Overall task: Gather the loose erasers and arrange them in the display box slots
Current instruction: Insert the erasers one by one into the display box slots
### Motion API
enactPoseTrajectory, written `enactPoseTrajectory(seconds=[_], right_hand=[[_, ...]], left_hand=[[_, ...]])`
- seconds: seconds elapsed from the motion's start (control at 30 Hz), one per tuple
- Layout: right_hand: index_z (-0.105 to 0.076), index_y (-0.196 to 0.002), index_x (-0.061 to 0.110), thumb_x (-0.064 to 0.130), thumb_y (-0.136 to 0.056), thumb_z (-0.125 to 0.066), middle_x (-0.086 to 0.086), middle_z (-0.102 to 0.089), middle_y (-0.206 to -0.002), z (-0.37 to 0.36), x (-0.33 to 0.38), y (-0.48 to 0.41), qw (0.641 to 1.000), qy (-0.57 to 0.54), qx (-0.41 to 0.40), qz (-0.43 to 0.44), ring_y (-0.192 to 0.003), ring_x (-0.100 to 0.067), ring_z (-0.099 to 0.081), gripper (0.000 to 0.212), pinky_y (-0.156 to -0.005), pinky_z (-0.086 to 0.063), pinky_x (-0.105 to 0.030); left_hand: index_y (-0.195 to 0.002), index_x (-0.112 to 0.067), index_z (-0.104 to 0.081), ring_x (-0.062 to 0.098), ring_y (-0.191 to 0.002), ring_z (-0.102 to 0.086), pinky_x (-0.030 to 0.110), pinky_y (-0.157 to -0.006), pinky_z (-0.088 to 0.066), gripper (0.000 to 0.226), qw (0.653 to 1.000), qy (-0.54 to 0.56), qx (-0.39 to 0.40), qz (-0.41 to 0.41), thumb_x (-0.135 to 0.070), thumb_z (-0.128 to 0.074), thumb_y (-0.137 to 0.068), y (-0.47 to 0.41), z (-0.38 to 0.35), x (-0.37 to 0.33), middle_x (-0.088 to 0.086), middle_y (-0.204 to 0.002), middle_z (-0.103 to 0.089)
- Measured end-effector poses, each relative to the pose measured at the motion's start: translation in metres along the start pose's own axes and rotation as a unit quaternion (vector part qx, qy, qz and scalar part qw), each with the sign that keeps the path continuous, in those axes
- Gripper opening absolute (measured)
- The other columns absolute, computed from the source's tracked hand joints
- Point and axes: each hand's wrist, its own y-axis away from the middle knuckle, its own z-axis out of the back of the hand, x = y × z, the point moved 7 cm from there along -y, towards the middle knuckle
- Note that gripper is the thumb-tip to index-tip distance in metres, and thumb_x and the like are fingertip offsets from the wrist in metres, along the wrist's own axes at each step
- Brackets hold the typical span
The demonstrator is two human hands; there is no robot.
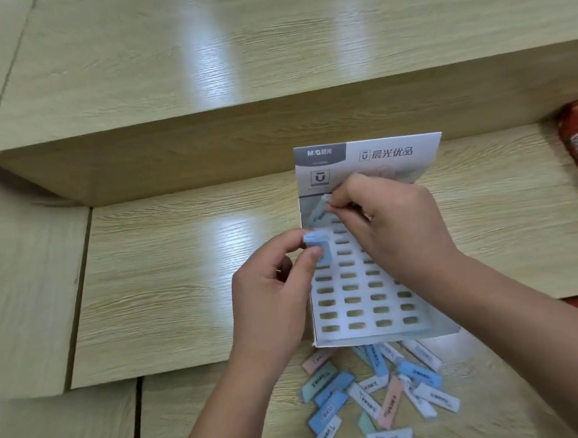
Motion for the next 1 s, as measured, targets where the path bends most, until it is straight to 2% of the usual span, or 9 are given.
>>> enactPoseTrajectory(seconds=[0.07, 0.23, 0.33, 0.43, 0.57, 0.7, 0.87, 0.93, 1.0], right_hand=[[-0.067, -0.086, 0.014, 0.02, -0.084, -0.067, 0.001, -0.07, -0.078, -0.003, 0.0, 0.0, 1.0, 0.009, 0.003, 0.004, -0.07, -0.022, -0.067, 0.007, -0.055, -0.052, -0.038], [-0.066, -0.088, 0.015, 0.023, -0.086, -0.063, 0.002, -0.068, -0.079, -0.006, -0.002, -0.001, 0.998, 0.019, 0.044, 0.029, -0.07, -0.023, -0.065, 0.009, -0.055, -0.051, -0.038], [-0.065, -0.088, 0.014, 0.02, -0.085, -0.062, -0.001, -0.069, -0.077, -0.007, -0.001, -0.005, 0.996, 0.033, 0.065, 0.044, -0.068, -0.026, -0.065, 0.008, -0.053, -0.051, -0.037], [-0.067, -0.091, 0.016, 0.02, -0.084, -0.058, -0.003, -0.071, -0.078, -0.012, -0.001, -0.008, 0.993, 0.039, 0.101, 0.045, -0.069, -0.029, -0.067, 0.012, -0.053, -0.052, -0.04], [-0.07, -0.103, 0.02, 0.017, -0.086, -0.055, -0.003, -0.073, -0.089, -0.017, -0.003, -0.008, 0.989, 0.015, 0.148, 0.025, -0.083, -0.029, -0.069, 0.023, -0.064, -0.054, -0.043], [-0.067, -0.115, 0.03, 0.029, -0.09, -0.048, 0.009, -0.073, -0.099, -0.007, -0.005, -0.006, 0.993, 0.022, 0.114, 0.004, -0.089, -0.016, -0.068, 0.031, -0.067, -0.055, -0.039], [-0.066, -0.115, 0.028, 0.027, -0.09, -0.061, 0.014, -0.069, -0.104, 0.003, 0.007, -0.008, 0.996, -0.039, 0.07, 0.031, -0.093, -0.003, -0.064, 0.026, -0.075, -0.055, -0.031], [-0.071, -0.107, 0.023, 0.022, -0.09, -0.065, 0.009, -0.071, -0.101, 0.0, 0.007, -0.008, 0.996, -0.041, 0.056, 0.053, -0.094, -0.007, -0.065, 0.018, -0.077, -0.054, -0.031], [-0.074, -0.103, 0.018, 0.02, -0.09, -0.067, 0.006, -0.073, -0.098, -0.003, 0.002, -0.008, 0.997, -0.036, 0.043, 0.053, -0.093, -0.01, -0.067, 0.015, -0.077, -0.055, -0.033]], left_hand=[[-0.088, -0.045, -0.074, 0.009, -0.06, -0.057, 0.02, -0.057, -0.049, 0.032, 1.0, -0.002, 0.004, -0.003, -0.014, -0.066, -0.092, -0.002, 0.0, 0.0, -0.004, -0.071, -0.069], [-0.089, -0.046, -0.074, 0.027, -0.071, -0.062, 0.035, -0.065, -0.055, 0.033, 1.0, 0.004, 0.004, -0.011, -0.014, -0.066, -0.092, -0.006, 0.001, 0.0, -0.005, -0.08, -0.072], [-0.092, -0.043, -0.075, 0.027, -0.067, -0.058, 0.032, -0.061, -0.051, 0.031, 1.0, -0.002, 0.001, -0.026, -0.014, -0.066, -0.093, -0.008, -0.001, -0.003, -0.004, -0.078, -0.071], [-0.095, -0.04, -0.075, 0.015, -0.058, -0.051, 0.025, -0.056, -0.046, 0.028, 0.999, -0.02, -0.008, -0.046, -0.014, -0.066, -0.093, -0.016, -0.003, -0.009, -0.007, -0.073, -0.068], [-0.099, -0.042, -0.075, 0.024, -0.062, -0.052, 0.039, -0.062, -0.051, 0.027, 0.996, -0.055, -0.019, -0.062, -0.017, -0.067, -0.091, -0.03, -0.005, -0.009, 0.004, -0.079, -0.07], [-0.098, -0.043, -0.074, 0.012, -0.062, -0.049, 0.035, -0.062, -0.048, 0.026, 0.993, -0.083, -0.021, -0.08, -0.02, -0.07, -0.089, -0.036, -0.006, -0.006, -0.005, -0.079, -0.07], [-0.09, -0.051, -0.071, 0.008, -0.097, -0.061, 0.036, -0.082, -0.05, 0.031, 0.991, -0.097, -0.044, -0.084, -0.02, -0.073, -0.086, -0.041, -0.007, -0.005, -0.03, -0.097, -0.069], [-0.093, -0.048, -0.071, 0.008, -0.101, -0.06, 0.034, -0.082, -0.05, 0.031, 0.989, -0.103, -0.044, -0.092, -0.019, -0.073, -0.086, -0.04, -0.007, -0.005, -0.027, -0.101, -0.068], [-0.105, -0.039, -0.071, 0.007, -0.097, -0.059, 0.02, -0.075, -0.049, 0.03, 0.991, -0.089, -0.051, -0.082, -0.017, -0.074, -0.086, -0.037, -0.005, -0.003, -0.02, -0.108, -0.066]])
